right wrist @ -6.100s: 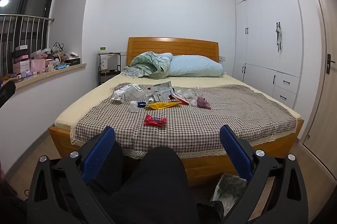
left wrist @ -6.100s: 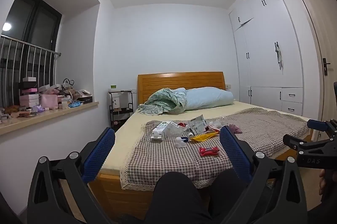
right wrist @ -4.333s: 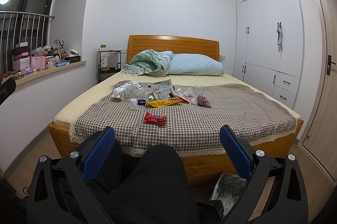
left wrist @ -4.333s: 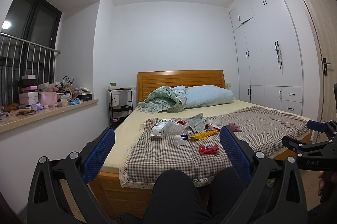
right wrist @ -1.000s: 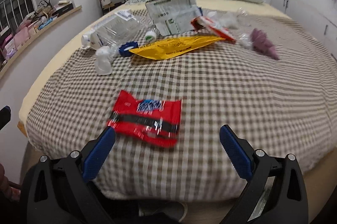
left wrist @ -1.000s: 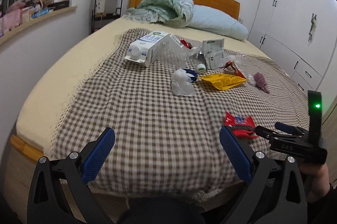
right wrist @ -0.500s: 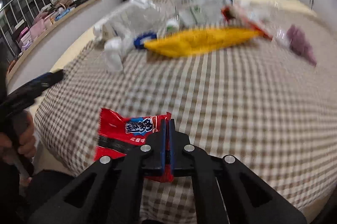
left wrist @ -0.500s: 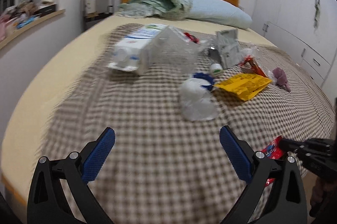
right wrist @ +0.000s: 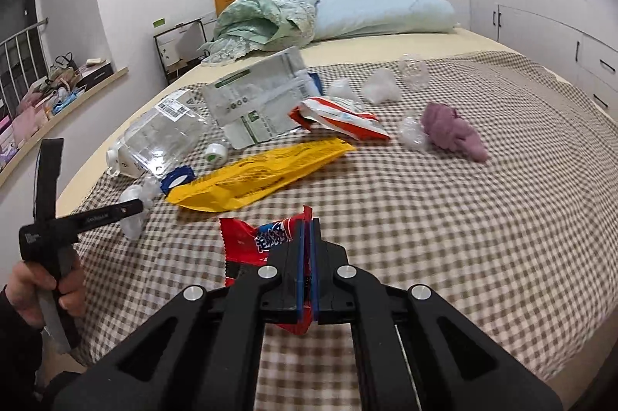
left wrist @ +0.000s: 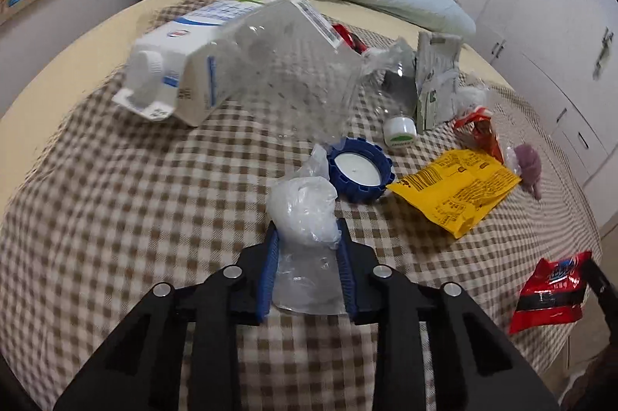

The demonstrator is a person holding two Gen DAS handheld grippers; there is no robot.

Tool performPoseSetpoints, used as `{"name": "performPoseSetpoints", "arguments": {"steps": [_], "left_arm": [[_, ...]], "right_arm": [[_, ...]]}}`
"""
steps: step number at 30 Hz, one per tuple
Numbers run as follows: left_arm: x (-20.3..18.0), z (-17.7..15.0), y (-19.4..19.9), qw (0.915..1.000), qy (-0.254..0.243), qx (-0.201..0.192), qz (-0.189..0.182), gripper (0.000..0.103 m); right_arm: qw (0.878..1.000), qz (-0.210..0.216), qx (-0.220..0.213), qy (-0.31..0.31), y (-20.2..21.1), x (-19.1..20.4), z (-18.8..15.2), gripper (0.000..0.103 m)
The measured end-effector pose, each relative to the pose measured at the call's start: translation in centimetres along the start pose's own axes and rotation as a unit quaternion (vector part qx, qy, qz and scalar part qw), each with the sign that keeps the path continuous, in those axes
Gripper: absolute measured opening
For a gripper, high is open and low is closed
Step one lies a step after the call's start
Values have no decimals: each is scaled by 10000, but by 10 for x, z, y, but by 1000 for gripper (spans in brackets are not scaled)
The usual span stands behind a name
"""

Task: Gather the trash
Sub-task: 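Carry the red wrapper to the bin while the left gripper grasps a white bag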

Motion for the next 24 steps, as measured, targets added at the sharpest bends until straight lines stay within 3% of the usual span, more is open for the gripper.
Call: {"name": "performPoseSetpoints", "arguments": {"steps": [7,11,15,20,24], "left_arm": [[-30,7,83,9984,-309,-463,-42,24],[-83,1,130,9950,-721,-616,-303,24],[-165,-19,161,9867,-1217,-690,-827,24],[-279,-69,170,9679,-1983,-388,-1498,24],[-370,-129,152,9441,-2600,176,-2020,24]], "right_arm": [[9993,-202,-319,-17,58,-30,8,2],[9970,-522,-540,-175,111,-72,8,2],[9913,-1045,-677,-436,175,-139,-13,3],[9821,-1589,-588,-823,228,-215,-59,3],[9699,-1951,-183,-1445,246,-283,-127,3]]}}
Point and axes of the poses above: each gripper's, at about its wrist camera, not at the fingertips, and y roughly against the way its jaws point, x to its left, z to its top, the point moved 8 cm from there along -y, roughly the way its jaws point, and after that the axes turned 7 degrees about -y, right-handed, at the moved point
